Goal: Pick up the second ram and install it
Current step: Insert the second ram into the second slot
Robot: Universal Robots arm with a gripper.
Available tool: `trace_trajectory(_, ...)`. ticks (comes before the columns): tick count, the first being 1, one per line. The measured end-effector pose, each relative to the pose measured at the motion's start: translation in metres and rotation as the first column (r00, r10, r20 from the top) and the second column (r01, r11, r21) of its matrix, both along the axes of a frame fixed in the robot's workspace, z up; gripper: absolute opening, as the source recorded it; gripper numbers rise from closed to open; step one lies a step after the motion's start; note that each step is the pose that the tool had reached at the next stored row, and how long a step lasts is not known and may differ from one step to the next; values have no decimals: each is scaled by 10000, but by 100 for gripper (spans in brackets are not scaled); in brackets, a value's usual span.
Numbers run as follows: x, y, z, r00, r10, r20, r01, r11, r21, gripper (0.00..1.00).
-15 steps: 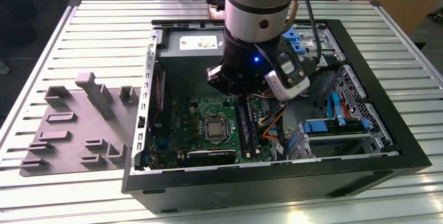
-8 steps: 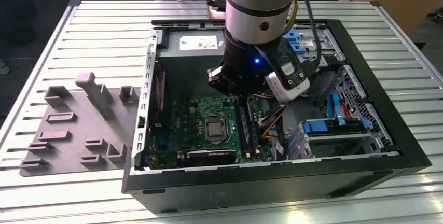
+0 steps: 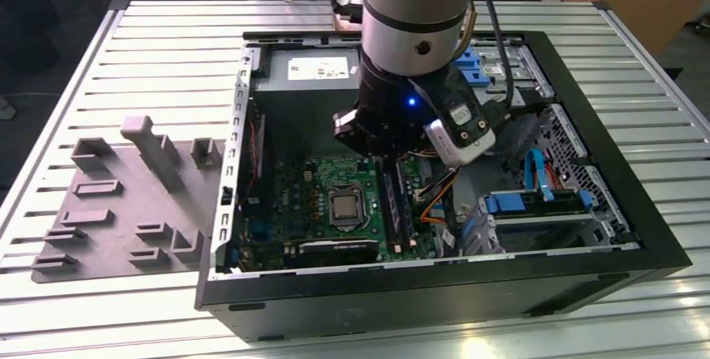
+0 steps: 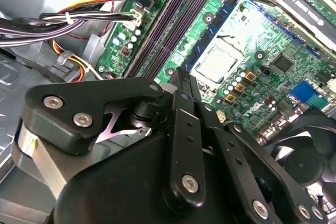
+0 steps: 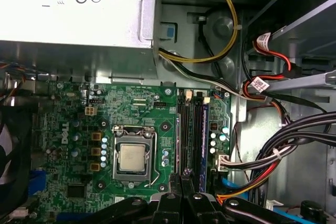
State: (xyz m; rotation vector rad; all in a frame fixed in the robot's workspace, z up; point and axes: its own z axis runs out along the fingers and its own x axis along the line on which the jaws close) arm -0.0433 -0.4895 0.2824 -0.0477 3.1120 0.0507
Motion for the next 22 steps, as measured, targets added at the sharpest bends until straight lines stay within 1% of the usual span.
trace_trajectory(5, 4, 0, -29, 10000, 0, 0, 0, 10000, 8, 12)
trace_trajectory(11, 15, 0, -85, 10000, -1, 0, 1, 10000, 12, 12)
trace_trajectory(22, 49, 0, -147, 10000, 0, 0, 0, 10000, 16, 12)
